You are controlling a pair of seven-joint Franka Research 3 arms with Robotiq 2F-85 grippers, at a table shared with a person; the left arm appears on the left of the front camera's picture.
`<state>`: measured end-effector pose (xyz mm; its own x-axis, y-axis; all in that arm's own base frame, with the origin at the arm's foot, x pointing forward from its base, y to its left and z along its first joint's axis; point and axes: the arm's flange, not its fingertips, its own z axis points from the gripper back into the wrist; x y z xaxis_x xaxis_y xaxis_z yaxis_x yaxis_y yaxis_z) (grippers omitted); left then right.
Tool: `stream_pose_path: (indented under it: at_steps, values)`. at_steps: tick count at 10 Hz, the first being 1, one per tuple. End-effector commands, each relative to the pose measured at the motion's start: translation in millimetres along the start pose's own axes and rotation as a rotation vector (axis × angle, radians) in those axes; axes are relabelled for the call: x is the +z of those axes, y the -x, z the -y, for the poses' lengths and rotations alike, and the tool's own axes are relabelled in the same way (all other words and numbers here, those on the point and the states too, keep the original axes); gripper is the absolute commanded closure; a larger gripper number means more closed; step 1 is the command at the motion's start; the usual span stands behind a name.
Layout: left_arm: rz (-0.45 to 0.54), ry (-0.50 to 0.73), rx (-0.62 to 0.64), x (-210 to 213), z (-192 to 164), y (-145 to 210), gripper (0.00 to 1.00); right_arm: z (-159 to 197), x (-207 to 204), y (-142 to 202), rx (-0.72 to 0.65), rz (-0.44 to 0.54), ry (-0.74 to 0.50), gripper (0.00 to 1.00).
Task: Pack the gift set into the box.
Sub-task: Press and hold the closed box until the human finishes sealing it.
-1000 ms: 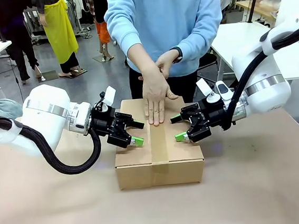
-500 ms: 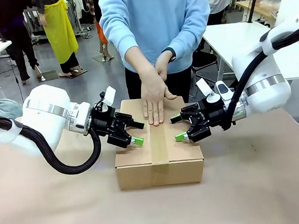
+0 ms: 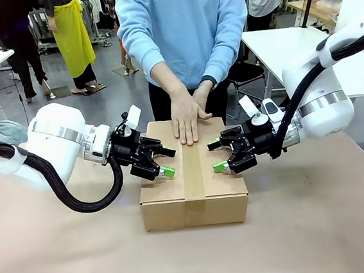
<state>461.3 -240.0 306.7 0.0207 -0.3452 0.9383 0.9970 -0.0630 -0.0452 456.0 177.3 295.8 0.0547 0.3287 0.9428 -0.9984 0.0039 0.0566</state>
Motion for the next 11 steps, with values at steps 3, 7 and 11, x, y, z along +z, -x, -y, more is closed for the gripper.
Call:
stream_pose_path:
  at_steps: [3, 7, 11]
  values:
    - [0.006, -0.002, -0.008, -1.8, 2.8, 1.6, 0.00, -0.8, -0.4, 0.2, 0.002, -0.006, 0.002, 0.00]
    - [0.006, -0.002, -0.008, -1.8, 2.8, 1.6, 0.00, -0.8, -0.4, 0.2, 0.002, -0.006, 0.002, 0.00]
    - [0.006, -0.002, -0.008, -1.8, 2.8, 1.6, 0.00, -0.8, -0.4, 0.2, 0.002, -0.006, 0.002, 0.00]
